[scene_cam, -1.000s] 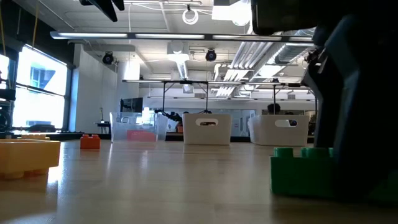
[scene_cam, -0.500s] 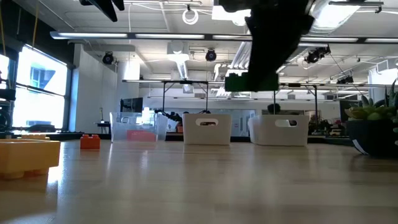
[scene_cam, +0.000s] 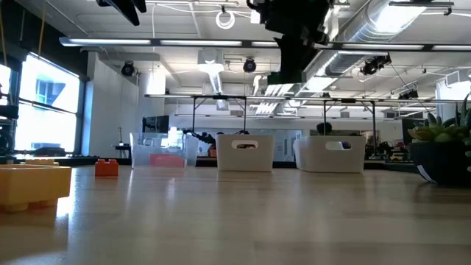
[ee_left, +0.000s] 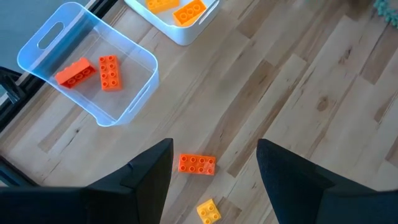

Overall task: Sort & place blocks by color
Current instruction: Put the green game piece into the right white bin

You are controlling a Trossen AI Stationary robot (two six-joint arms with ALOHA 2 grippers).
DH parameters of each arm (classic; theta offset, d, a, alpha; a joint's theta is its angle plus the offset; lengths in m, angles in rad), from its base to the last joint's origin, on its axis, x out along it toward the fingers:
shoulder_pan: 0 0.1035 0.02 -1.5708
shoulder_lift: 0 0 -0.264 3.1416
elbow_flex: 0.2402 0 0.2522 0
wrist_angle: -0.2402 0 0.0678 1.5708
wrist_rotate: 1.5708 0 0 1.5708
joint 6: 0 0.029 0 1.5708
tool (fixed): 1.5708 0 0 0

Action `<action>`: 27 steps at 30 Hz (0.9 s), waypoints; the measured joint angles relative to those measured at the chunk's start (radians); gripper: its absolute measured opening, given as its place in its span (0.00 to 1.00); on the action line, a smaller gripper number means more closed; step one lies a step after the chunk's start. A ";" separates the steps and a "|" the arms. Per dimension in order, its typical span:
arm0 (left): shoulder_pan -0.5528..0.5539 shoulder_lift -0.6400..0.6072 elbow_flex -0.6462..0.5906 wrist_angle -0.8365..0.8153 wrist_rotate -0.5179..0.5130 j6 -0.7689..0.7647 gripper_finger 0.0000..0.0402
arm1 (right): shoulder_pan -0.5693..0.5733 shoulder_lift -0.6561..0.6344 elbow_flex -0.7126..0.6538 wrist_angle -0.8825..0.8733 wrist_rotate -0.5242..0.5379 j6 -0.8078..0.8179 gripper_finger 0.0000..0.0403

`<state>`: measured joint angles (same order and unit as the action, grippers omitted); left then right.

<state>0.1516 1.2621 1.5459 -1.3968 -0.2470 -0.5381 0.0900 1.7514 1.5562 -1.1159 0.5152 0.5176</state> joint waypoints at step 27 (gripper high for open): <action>0.000 0.000 0.000 0.013 -0.011 -0.213 0.55 | -0.777 -0.049 -0.002 -0.063 -0.240 -0.425 0.28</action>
<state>0.1516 1.2621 1.5456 -1.3836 -0.2584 -0.7509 -0.6869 1.7020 1.5539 -1.1790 0.2754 0.0921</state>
